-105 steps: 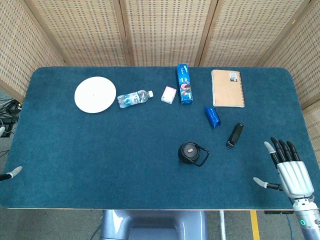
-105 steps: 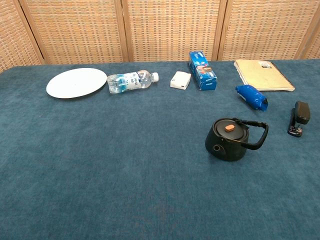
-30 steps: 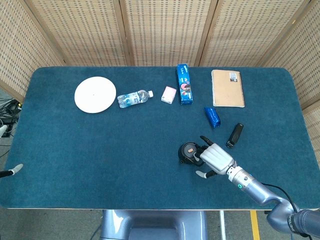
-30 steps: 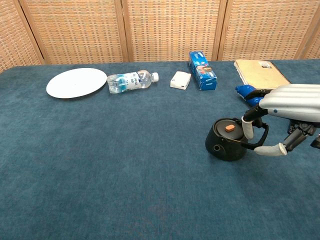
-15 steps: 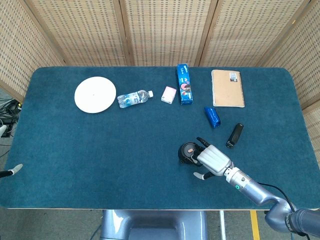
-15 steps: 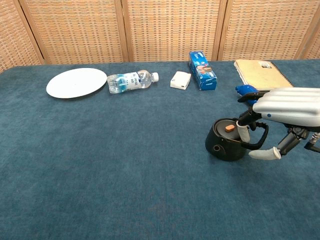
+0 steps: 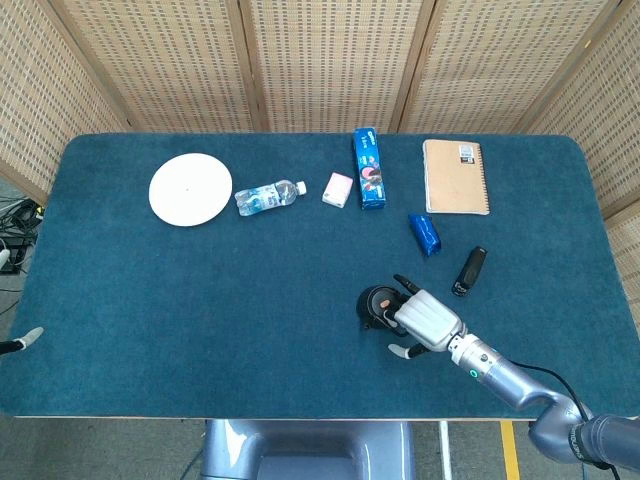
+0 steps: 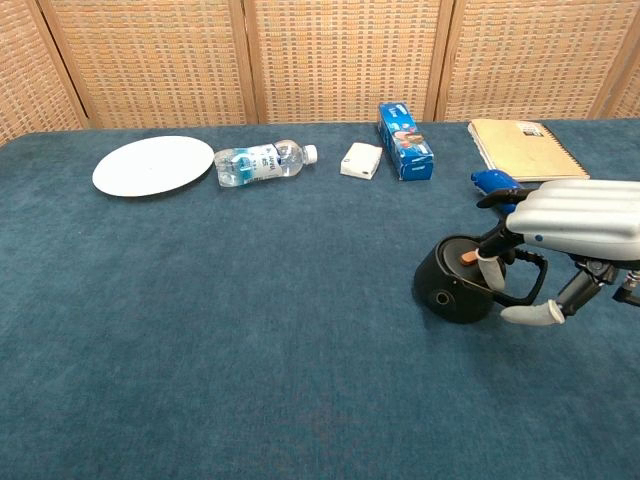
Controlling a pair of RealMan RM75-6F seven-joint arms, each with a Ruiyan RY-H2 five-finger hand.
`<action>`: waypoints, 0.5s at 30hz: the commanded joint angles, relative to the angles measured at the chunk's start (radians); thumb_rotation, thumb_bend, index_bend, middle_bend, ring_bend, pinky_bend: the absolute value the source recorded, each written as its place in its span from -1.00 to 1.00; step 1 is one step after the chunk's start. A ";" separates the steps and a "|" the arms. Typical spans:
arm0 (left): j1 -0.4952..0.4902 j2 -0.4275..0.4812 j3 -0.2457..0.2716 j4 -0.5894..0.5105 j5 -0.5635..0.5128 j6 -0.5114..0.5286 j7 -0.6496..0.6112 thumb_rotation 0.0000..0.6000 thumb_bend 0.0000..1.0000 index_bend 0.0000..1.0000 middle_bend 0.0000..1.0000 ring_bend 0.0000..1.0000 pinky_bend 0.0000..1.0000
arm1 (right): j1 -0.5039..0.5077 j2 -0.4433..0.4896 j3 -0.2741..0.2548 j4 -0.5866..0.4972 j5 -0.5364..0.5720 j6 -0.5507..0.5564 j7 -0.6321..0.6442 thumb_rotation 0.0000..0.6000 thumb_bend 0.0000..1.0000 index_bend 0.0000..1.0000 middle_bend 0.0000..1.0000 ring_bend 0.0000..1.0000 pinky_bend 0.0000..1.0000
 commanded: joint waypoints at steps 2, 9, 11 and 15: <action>0.000 0.000 0.000 0.000 0.000 0.001 0.000 1.00 -1.00 -1.00 -1.00 -1.00 -1.00 | 0.001 -0.001 -0.008 0.003 -0.013 0.006 -0.013 0.65 0.03 0.00 0.00 -0.16 -1.00; 0.000 0.000 -0.001 0.002 0.000 0.000 -0.002 1.00 -1.00 -1.00 -1.00 -1.00 -1.00 | 0.002 -0.001 -0.001 0.003 -0.012 0.022 -0.012 0.65 0.03 0.01 0.01 -0.15 -1.00; 0.000 0.000 0.000 0.002 0.000 0.000 -0.002 1.00 -1.00 -1.00 -1.00 -1.00 -1.00 | 0.002 0.002 -0.001 0.002 -0.011 0.025 -0.013 0.64 0.03 0.02 0.02 -0.15 -1.00; 0.000 0.000 0.000 0.002 0.002 0.001 -0.003 1.00 -1.00 -1.00 -1.00 -1.00 -1.00 | 0.001 0.007 -0.005 0.002 -0.011 0.023 -0.016 0.66 0.03 0.03 0.03 -0.13 -1.00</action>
